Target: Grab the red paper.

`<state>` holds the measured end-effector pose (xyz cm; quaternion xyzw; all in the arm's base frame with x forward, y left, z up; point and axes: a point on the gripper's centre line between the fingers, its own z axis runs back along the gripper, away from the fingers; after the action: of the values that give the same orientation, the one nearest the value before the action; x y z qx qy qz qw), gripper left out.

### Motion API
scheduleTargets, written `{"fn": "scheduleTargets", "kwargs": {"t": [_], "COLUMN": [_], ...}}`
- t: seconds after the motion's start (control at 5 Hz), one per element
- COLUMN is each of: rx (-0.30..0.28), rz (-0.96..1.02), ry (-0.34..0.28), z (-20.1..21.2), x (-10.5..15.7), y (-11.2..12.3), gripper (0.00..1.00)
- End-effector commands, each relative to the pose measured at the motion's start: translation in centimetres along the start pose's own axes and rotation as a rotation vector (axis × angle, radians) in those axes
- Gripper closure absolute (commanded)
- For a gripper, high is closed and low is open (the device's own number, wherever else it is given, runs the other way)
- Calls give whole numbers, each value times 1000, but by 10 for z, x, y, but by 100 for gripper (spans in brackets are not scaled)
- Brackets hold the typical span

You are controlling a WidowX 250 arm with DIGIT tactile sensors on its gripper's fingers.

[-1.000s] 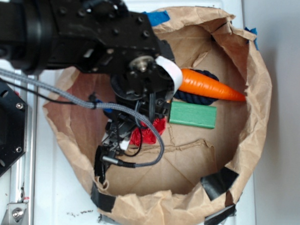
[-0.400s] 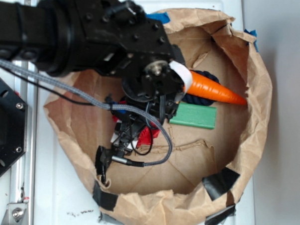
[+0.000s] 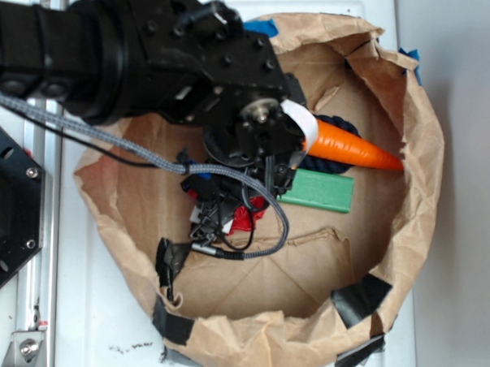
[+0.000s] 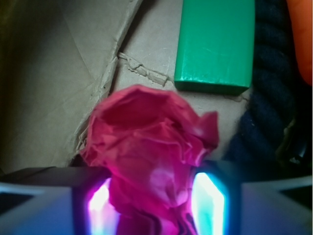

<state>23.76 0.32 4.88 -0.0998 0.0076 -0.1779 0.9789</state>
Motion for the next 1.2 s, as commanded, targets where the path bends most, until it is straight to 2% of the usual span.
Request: {"fn": "scheduleTargets", "kwargs": {"t": [0.0,0.2,0.4,0.6,1.0], "rx": [-12,-3,46,40,92], "rz": [9,19,58,96,178], "ry": [-46,-57,-91,-144,-144], "z": [22,38,71,101,135], "x": [0,0,-3,-5,-13], "y": [-1,-3,-5,-6,-27], "gripper": [100,100,100,100,100]}}
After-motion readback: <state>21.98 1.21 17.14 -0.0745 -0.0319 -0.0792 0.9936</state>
